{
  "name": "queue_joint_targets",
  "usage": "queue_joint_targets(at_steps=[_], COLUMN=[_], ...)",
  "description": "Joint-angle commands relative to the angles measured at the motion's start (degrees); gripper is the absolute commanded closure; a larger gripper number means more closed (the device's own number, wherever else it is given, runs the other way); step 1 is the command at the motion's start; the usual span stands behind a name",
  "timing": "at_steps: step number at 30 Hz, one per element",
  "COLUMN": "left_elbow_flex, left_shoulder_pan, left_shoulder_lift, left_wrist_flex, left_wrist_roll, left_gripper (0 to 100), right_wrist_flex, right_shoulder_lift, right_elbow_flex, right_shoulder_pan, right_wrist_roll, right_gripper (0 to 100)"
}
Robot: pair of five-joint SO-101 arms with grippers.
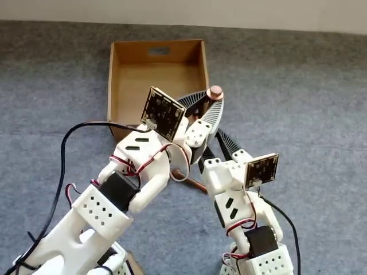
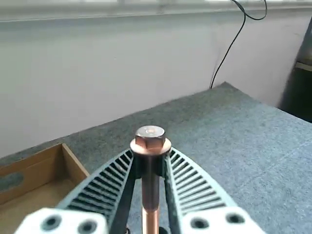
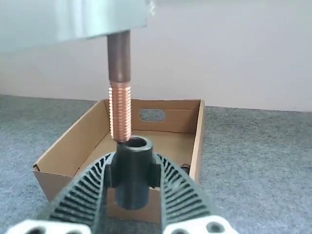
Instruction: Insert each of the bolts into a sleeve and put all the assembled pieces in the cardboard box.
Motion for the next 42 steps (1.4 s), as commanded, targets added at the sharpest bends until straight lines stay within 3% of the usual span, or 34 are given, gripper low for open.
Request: queue_joint_targets(at_steps=[1, 9, 19, 23, 32, 42], left_elbow_flex=[-2.77, -2.95, -2.86, -3.03, -2.59, -2.86], left_shoulder_pan=[0.92, 1.01, 3.56, 3.56, -0.31, -1.54], left_shoulder_lift=[0.66, 5.49, 5.76, 5.76, 5.67, 5.67], left_wrist_flex=[0.09, -4.40, -4.04, 0.26, 0.88, 11.87], left_wrist_roll=[0.00, 0.00, 0.00, 0.00, 0.00, 0.09], left_gripper=[99, 99, 99, 99, 99, 99], right_wrist_flex=[-0.22, -0.22, -0.22, -0.22, -0.22, -0.22], right_shoulder_lift=[-0.31, -0.31, -0.31, -0.31, -0.31, -0.31], right_elbow_flex=[-0.66, -0.66, -0.66, -0.66, -0.66, -0.66], right_shoulder_pan=[-0.04, -0.04, 1.98, 2.95, 2.95, 2.95], right_wrist_roll=[0.62, 0.62, 0.62, 0.62, 0.62, 0.62], right_gripper=[99.3, 99.3, 99.3, 99.3, 99.3, 99.3])
